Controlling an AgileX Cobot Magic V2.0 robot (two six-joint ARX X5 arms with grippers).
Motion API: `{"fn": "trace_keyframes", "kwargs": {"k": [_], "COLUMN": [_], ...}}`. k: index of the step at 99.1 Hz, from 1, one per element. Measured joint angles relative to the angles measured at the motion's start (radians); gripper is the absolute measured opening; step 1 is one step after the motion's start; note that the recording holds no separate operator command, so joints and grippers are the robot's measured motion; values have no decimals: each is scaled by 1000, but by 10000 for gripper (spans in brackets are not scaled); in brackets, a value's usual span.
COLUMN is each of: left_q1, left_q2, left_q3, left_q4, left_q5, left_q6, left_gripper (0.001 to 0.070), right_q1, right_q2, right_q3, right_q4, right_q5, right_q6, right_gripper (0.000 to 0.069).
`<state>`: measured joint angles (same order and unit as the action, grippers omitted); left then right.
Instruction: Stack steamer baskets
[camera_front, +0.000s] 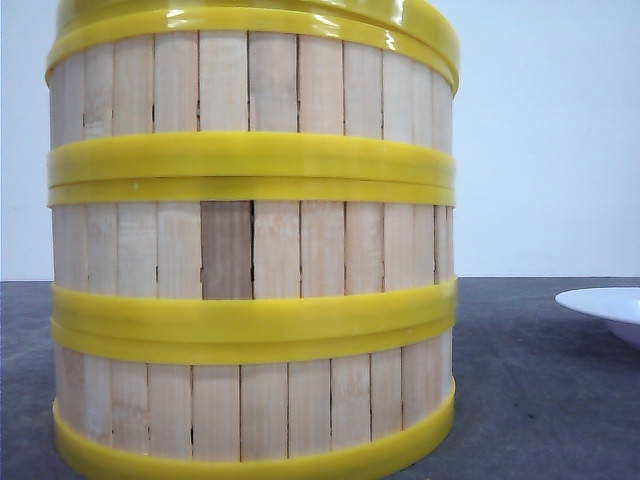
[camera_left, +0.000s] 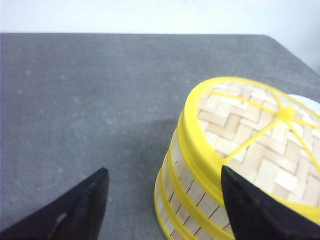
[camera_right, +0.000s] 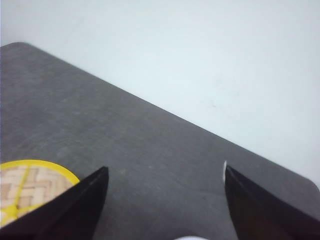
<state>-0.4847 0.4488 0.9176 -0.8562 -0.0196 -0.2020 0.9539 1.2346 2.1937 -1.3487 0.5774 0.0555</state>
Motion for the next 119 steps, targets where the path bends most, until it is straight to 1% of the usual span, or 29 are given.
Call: {"fn": "trace_keyframes", "kwargs": {"k": [9,17,26,36,54,67,70,73,76,80,84,87,89,93,99,106,119], "left_q1": [0,0,0,0,0,0,0,0,0,0,0,0,0,0,0,0,0], "left_q2": [0,0,0,0,0,0,0,0,0,0,0,0,0,0,0,0,0], "left_q3": [-30,-49,-52,-52,-52,-52,-52,-52,-52,-52,-52,-52,-52,-52,-52,-52,-52], "left_q4": [28,45,53,77,76,76,76,76,75,76,76,76,75,76,76,75,74], "left_q5": [26,45,45,45,45,45,45,45,45,45,45,45,45,45,45,45,45], "left_q6": [0,0,0,0,0,0,0,0,0,0,0,0,0,0,0,0,0], "left_gripper": [431,431,431,431,431,431,431,427,412,359,262,177,132,79,43,31,30], "right_q1": [0,0,0,0,0,0,0,0,0,0,0,0,0,0,0,0,0], "right_q2": [-77,-165,-272,-399,-593,-642,-644,-644,-644,-644,-645,-645,-646,-646,-646,-646,-646], "right_q3": [-106,-240,-412,-609,-925,-1049,-1057,-1057,-1057,-1057,-1057,-1057,-1057,-1057,-1057,-1057,-1057], "right_q4": [0,6,21,85,172,179,179,180,183,188,189,193,198,213,232,249,255], "right_q5": [40,78,81,81,81,80,80,80,80,81,81,81,81,82,94,104,104], "right_q6": [25,52,89,142,248,296,303,309,312,315,315,315,316,316,316,317,317], "right_gripper": [444,444,444,444,444,441,427,394,337,228,126,84,64,39,21,13,10]}}
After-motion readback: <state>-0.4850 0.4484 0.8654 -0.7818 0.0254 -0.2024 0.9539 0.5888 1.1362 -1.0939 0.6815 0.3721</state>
